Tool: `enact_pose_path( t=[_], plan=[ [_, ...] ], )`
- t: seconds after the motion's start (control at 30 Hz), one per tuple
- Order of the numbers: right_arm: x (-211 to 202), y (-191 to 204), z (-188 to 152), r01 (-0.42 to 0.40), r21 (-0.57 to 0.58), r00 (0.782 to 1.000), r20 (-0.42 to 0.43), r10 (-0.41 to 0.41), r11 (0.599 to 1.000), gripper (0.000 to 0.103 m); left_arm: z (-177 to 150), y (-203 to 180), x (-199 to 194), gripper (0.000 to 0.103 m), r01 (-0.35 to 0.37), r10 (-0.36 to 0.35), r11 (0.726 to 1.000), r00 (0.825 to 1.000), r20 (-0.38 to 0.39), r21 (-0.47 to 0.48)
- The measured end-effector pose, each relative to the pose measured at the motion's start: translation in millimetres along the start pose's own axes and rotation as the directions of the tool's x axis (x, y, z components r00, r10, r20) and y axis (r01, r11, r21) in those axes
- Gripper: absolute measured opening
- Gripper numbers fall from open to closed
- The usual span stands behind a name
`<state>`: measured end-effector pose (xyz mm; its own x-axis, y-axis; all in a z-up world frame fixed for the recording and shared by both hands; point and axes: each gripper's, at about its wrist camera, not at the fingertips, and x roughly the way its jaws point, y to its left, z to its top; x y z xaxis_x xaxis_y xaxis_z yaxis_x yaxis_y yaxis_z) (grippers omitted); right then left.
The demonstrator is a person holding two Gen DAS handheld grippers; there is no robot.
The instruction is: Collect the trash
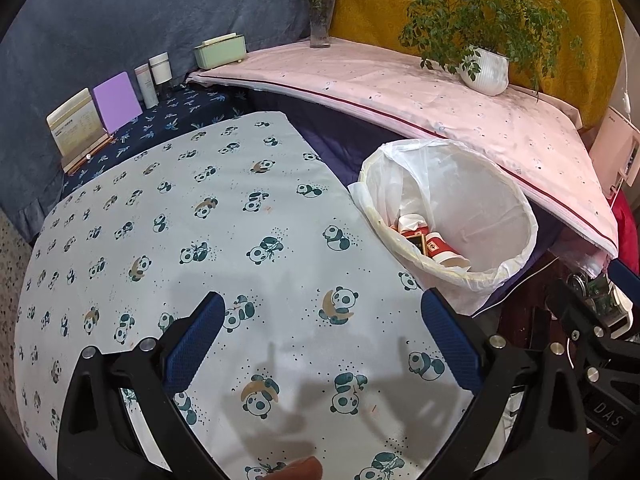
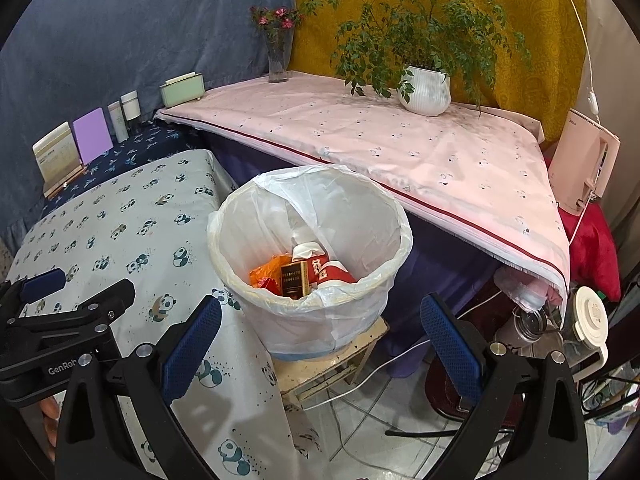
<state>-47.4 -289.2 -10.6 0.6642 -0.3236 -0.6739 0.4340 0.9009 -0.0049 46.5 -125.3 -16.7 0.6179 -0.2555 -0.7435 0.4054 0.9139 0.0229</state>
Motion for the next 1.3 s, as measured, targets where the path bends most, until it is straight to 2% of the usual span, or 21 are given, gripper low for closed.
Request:
enact_pose_path(
  t=[1.3],
  plan=[
    [3.2, -3.3, -2.9, 0.003, 0.011, 1.000, 0.000, -0.003, 1.000, 0.096, 1.0, -7.9, -2.0, 0.094, -0.021, 0.021, 1.000, 1.000, 0.020, 0.011]
  ],
)
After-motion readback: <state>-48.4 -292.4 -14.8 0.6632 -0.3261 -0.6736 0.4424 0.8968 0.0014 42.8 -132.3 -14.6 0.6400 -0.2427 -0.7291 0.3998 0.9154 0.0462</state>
